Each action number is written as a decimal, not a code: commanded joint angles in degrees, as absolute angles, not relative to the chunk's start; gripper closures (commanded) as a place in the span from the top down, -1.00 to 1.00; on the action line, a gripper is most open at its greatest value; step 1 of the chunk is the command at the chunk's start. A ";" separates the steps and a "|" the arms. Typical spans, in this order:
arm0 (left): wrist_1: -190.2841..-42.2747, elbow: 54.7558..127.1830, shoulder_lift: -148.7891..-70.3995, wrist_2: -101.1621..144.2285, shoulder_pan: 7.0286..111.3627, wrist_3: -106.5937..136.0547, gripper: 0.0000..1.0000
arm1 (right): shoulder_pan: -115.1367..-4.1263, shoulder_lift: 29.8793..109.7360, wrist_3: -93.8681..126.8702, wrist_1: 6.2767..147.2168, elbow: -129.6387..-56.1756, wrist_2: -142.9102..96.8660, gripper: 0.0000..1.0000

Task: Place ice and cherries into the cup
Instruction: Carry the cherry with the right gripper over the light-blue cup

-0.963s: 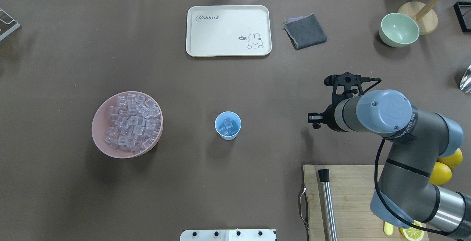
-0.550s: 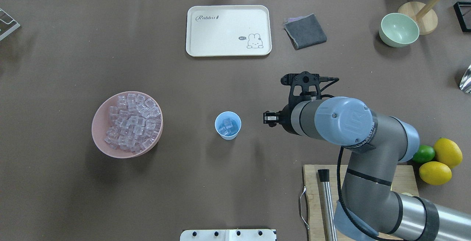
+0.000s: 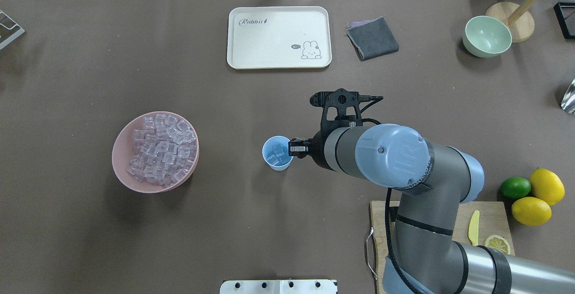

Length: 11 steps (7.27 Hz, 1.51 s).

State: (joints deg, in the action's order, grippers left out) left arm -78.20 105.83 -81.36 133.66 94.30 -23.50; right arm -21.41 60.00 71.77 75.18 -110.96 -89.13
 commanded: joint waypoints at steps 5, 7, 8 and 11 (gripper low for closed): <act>-78.22 105.29 -80.95 133.68 94.31 -23.55 0.95 | -20.22 55.99 71.89 75.15 -107.15 -86.57 -1.00; -78.22 105.29 -80.95 133.68 94.39 -23.55 0.95 | -19.95 55.99 71.89 75.06 -106.26 -86.57 -0.75; -78.22 105.38 -80.95 133.68 94.31 -23.55 0.95 | -19.69 55.99 71.89 75.06 -106.26 -86.57 -0.25; -78.22 105.47 -80.95 133.68 94.31 -23.55 0.95 | -19.42 56.07 71.98 75.06 -106.43 -86.57 0.97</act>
